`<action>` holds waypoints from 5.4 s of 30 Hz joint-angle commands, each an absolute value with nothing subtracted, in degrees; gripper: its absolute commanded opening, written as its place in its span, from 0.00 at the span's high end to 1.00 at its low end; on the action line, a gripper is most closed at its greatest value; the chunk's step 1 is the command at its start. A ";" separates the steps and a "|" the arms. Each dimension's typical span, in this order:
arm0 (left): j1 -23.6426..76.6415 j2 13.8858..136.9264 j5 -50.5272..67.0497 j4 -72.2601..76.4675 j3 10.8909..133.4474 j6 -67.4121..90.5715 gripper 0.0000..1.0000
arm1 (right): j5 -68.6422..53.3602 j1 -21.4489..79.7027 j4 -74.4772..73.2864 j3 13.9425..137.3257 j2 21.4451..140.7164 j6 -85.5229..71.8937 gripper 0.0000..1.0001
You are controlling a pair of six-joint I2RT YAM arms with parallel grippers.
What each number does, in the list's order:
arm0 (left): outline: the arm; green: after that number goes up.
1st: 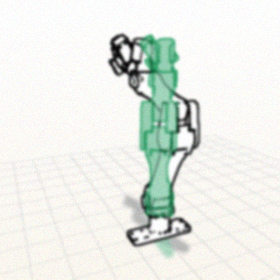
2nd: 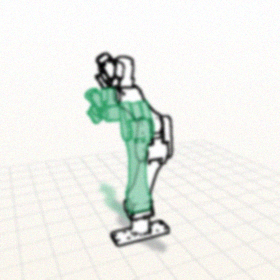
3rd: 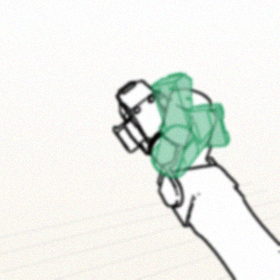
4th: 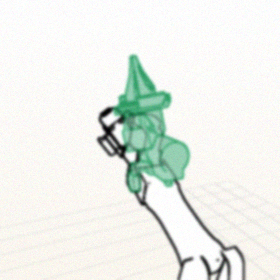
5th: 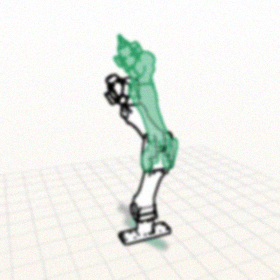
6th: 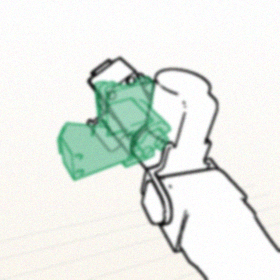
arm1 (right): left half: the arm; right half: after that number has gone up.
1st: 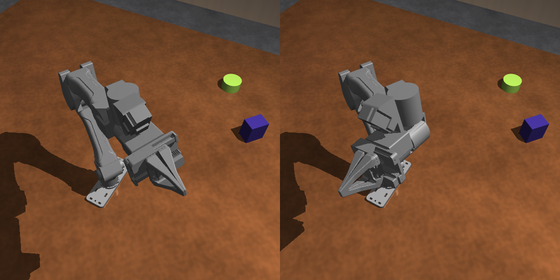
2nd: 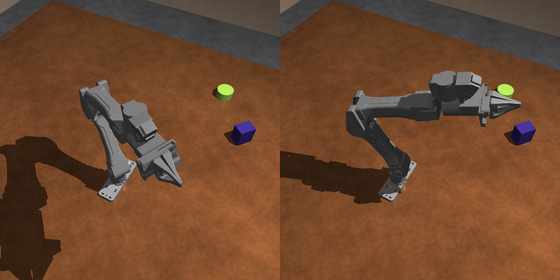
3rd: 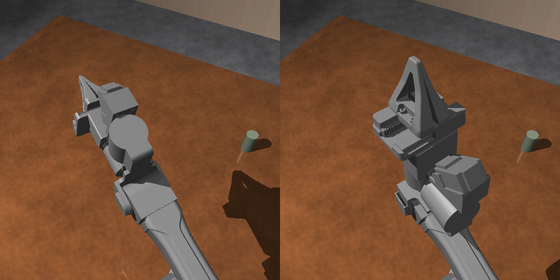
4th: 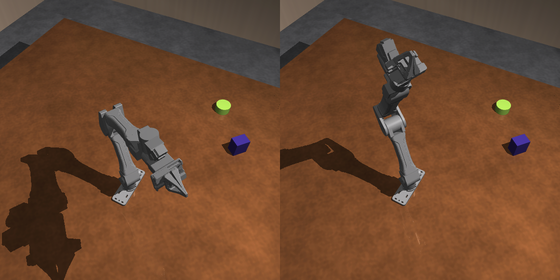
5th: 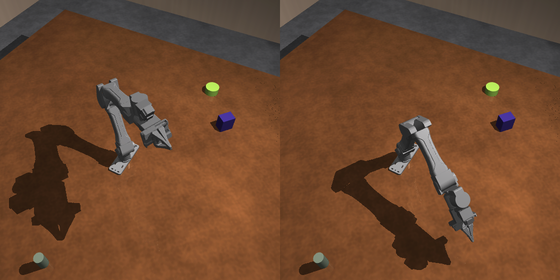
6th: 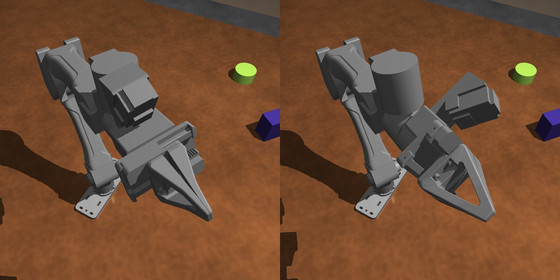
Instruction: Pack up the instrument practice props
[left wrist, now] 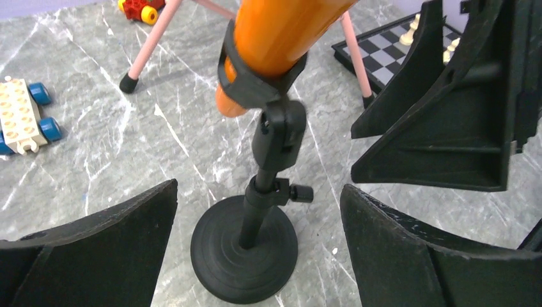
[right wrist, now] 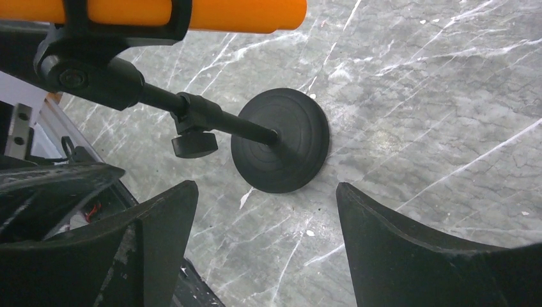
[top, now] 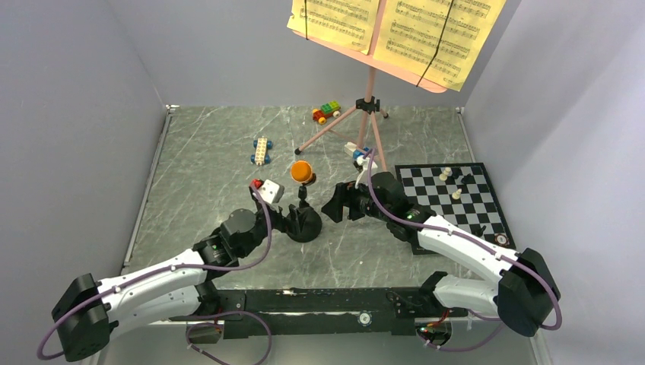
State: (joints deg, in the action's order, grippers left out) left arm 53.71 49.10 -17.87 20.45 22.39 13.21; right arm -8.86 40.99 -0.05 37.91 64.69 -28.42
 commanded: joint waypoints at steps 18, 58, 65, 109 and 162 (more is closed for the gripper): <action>53.35 57.84 -19.62 27.40 30.94 5.49 0.44 | -5.27 40.85 -3.80 40.38 60.40 -25.85 0.15; 53.26 66.91 -15.60 35.70 17.08 13.82 1.00 | 8.45 51.91 21.73 36.22 60.11 -2.43 0.22; 53.26 66.11 -14.19 31.24 17.32 14.71 1.00 | 11.52 56.93 42.06 29.92 63.27 11.15 0.17; 53.26 63.06 -9.11 21.56 18.36 13.23 1.00 | 6.58 53.97 61.64 40.48 83.60 24.50 0.68; 53.26 59.11 -15.68 20.48 19.44 15.19 0.70 | 33.48 53.00 18.97 53.29 64.61 4.75 1.00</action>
State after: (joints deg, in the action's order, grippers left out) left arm 52.71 60.40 -15.03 34.85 20.01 11.88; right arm 32.71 52.88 29.39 51.03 68.84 11.94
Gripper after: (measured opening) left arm 0.250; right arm 0.441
